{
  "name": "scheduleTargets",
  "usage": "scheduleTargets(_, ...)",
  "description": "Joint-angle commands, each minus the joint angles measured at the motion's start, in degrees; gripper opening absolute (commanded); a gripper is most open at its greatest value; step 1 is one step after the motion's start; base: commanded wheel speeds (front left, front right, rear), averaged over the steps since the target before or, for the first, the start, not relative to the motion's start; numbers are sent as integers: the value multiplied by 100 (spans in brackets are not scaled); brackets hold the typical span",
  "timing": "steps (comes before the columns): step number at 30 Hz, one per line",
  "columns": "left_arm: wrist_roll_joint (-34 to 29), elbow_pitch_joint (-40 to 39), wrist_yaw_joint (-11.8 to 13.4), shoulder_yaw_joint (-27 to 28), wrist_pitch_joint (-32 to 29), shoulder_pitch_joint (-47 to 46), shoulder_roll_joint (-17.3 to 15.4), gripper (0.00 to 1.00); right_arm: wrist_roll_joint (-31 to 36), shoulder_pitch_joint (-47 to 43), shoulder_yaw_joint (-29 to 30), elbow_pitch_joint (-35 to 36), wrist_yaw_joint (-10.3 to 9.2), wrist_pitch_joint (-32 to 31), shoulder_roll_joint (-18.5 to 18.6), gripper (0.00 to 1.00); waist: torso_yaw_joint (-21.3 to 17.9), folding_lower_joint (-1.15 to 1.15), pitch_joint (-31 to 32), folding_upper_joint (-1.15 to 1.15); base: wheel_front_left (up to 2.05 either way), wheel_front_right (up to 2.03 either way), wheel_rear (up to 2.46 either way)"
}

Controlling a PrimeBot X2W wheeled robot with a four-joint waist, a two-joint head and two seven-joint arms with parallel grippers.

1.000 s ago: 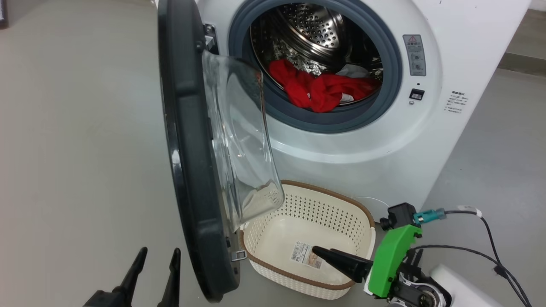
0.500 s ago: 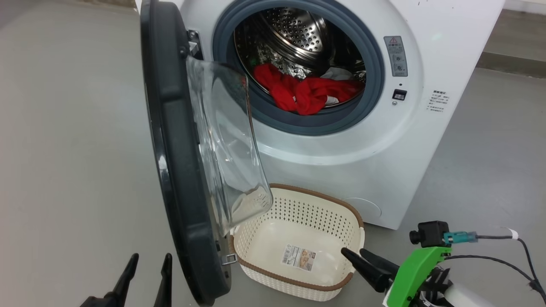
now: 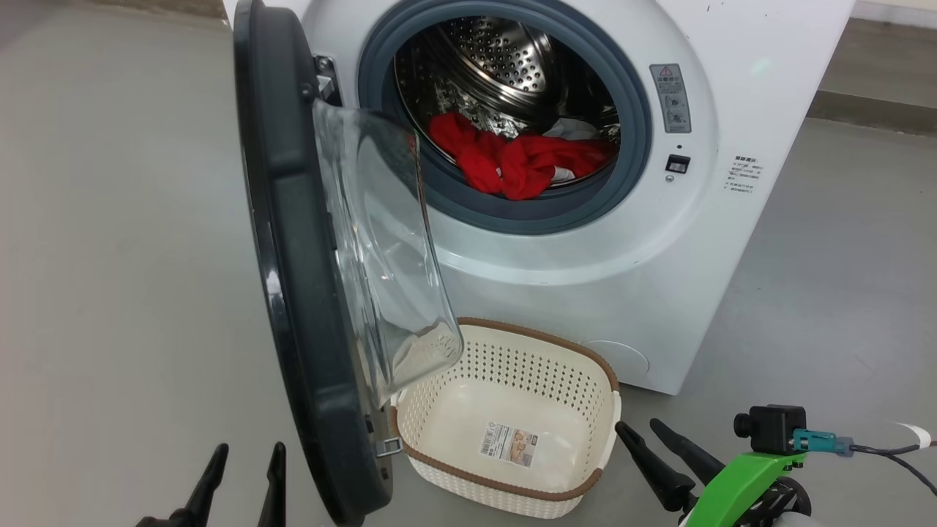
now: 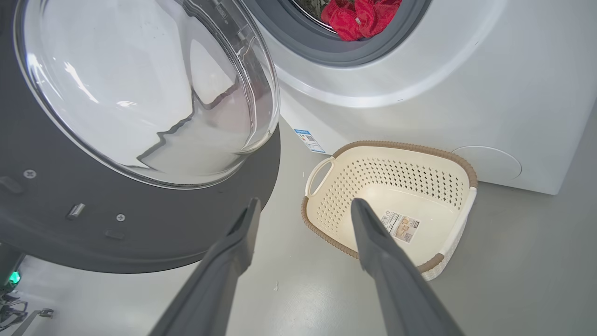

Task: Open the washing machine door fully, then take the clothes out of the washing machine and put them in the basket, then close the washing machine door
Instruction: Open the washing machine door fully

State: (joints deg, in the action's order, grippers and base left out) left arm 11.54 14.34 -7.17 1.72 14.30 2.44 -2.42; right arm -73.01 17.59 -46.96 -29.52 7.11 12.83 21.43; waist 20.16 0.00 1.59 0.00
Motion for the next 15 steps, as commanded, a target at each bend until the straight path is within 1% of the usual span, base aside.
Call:
scheduleTargets(1, -41, -114, -31, 206, 70, -115, -45, 100, 89, 50, -18, 73, 37, 95, 81, 100, -1, 0, 0, 0, 0, 0, 0)
scheduleTargets(5, -41, -109, -31, 215, 70, -109, -45, 100, 338, 51, 139, -30, 37, 204, 39, 100, -1, 0, 4, 0, 0, 0, 0)
scheduleTargets(7, -40, -117, -31, 223, 70, -104, -45, 100, 553, 37, 450, -12, 37, 212, -23, 100, -9, 0, -1, 0, 0, 0, 0)
scheduleTargets(15, -44, -129, -32, 205, 70, -108, -45, 100, 2134, -369, 1795, 276, 37, 216, -400, 100, 2, 0, -10, 0, 0, 0, 0)
